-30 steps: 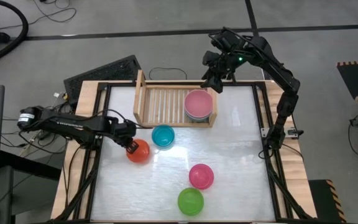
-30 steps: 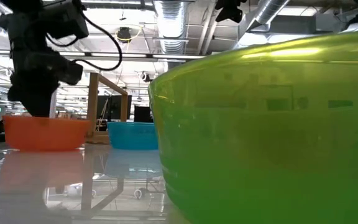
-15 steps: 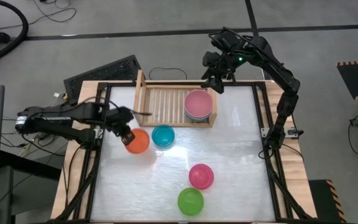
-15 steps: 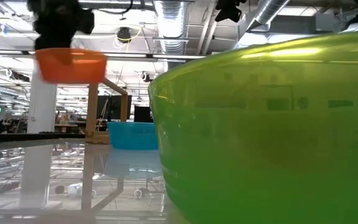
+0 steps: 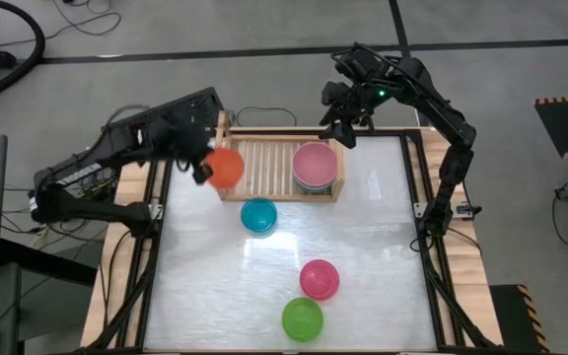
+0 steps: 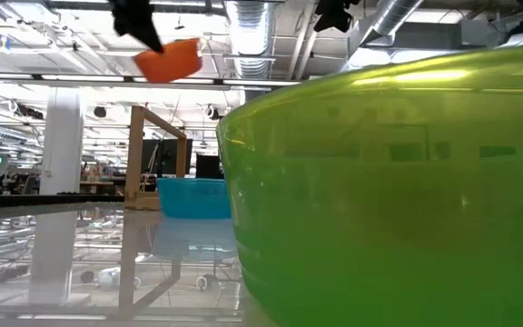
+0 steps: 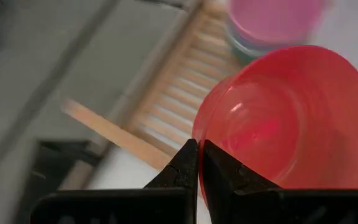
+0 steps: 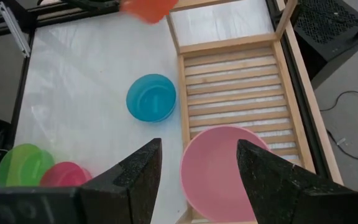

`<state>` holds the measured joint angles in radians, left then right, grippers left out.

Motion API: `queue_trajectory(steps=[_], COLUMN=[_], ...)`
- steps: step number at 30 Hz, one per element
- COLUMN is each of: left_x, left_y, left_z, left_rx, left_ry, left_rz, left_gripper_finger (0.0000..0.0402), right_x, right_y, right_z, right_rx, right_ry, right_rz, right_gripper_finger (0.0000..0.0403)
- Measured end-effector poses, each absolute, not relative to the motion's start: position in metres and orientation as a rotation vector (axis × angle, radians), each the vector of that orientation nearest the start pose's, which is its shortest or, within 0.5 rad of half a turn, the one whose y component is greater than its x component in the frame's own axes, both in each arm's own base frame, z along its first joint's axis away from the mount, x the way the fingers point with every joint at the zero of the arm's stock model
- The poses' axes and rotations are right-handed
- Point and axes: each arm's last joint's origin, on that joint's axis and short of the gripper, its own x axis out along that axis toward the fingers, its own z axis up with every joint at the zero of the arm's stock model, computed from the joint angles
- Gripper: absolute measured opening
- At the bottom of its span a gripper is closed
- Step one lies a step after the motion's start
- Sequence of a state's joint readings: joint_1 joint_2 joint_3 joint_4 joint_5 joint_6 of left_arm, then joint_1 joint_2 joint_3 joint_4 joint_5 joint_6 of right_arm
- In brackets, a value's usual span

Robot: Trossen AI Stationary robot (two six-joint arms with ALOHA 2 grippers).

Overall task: Place and stack bowls onto a shelf
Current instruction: Put the light orange bowl on the shelf

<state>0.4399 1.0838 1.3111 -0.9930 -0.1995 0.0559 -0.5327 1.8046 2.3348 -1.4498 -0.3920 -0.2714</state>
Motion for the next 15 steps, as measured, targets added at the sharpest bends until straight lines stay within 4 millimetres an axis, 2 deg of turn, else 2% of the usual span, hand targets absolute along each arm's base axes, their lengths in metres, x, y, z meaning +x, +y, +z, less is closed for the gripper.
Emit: queue_trajectory(steps=[3,7,12,15], left_x=[0.184,0.216,0.257,0.275], left_y=[0.112,0.149,0.197,0.223], left_z=[0.403,0.416,0.418,0.408], left_rx=[0.073,0.184,0.359,0.413], left_ry=[0.751,0.776,0.873,0.957], left_rz=[0.606,0.494,0.390,0.295], left_gripper_finger=[0.0000,0.0000,0.0000,0.0000], right_x=[0.281,0.281,0.280,0.278], right_y=[-0.153,-0.153,-0.155,-0.156], right_z=[0.461,0.461,0.461,0.461], right_rx=[0.153,0.151,0.139,0.139], right_ry=[0.826,0.825,0.825,0.831], right_rz=[-0.018,-0.017,-0.017,-0.020], right_gripper_finger=[0.0233,0.0233,0.0233,0.0233])
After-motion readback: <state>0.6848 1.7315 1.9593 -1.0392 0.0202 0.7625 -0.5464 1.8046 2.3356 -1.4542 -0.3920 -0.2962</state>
